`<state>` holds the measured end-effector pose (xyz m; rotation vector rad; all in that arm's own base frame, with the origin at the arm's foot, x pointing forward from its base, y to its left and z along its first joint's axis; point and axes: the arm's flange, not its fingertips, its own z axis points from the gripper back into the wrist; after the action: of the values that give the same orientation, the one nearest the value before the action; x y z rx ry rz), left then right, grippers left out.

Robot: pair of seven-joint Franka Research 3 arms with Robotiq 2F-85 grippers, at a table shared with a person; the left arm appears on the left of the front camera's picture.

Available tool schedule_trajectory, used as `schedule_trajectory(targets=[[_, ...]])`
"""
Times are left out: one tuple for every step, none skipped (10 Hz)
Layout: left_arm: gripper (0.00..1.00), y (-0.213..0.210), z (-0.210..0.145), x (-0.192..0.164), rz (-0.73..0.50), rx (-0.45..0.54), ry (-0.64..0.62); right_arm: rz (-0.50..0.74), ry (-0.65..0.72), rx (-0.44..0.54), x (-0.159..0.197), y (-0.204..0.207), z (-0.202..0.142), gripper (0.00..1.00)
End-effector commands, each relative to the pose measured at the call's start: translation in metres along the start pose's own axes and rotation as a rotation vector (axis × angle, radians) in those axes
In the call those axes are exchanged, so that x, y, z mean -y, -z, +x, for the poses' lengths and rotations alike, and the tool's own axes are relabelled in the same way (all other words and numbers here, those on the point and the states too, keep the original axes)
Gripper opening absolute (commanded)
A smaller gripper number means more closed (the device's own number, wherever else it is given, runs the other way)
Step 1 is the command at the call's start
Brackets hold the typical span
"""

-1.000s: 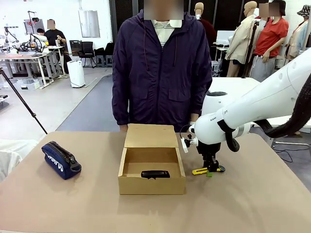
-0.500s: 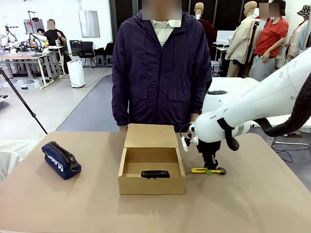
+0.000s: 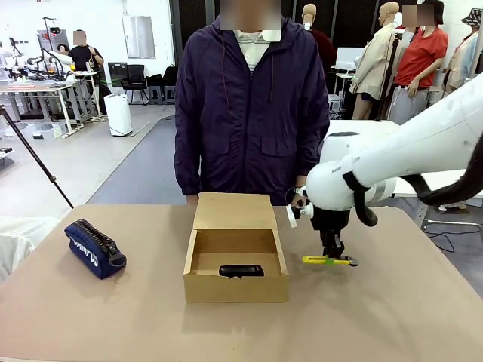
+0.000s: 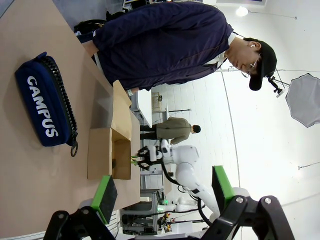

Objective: Pack the items into the box.
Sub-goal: Pick up the item specified by the human and place it in the Mailer Box.

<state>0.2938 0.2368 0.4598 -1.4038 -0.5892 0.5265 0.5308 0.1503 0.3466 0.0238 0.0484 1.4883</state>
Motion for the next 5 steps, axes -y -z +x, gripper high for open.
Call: schedule_trajectory(targets=[[1.0, -0.001, -0.001, 0.003, -0.014, -0.002, 0.001, 0.026, 0.118, -0.011, -0.039, -0.064, -0.024, 0.0], [1.0, -0.001, -0.001, 0.003, -0.014, -0.002, 0.001, 0.023, 0.149, -0.006, -0.061, -0.088, -0.031, 0.0], [1.0, -0.001, -0.001, 0.003, -0.014, -0.002, 0.001, -0.009, 0.191, 0.004, -0.078, -0.1, -0.036, 0.0], [1.0, -0.001, -0.001, 0.003, -0.014, -0.002, 0.001, -0.033, 0.253, 0.033, -0.083, -0.101, -0.048, 0.0], [1.0, -0.001, -0.001, 0.003, -0.014, -0.002, 0.001, 0.012, 0.137, -0.012, -0.057, -0.098, -0.035, 0.0]])
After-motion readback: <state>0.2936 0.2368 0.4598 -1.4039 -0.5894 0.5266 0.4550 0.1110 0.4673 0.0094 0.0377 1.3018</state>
